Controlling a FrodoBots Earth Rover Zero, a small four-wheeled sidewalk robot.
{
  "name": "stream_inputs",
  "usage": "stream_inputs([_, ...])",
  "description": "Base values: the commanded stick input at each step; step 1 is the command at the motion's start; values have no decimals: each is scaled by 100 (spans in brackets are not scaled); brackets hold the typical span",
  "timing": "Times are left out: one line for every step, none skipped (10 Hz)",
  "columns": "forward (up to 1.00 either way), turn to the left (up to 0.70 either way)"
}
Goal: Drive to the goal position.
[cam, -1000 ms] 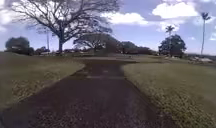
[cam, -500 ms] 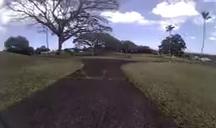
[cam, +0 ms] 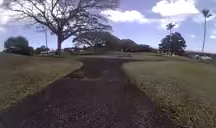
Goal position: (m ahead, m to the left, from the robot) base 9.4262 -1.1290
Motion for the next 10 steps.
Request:
stream_inputs([50, 0])
stream_inputs([50, 0])
stream_inputs([50, 0])
stream_inputs([50, 0])
stream_inputs([50, 0])
stream_inputs([50, 0])
stream_inputs([50, 0])
stream_inputs([50, 0])
stream_inputs([50, 0])
stream_inputs([50, 2])
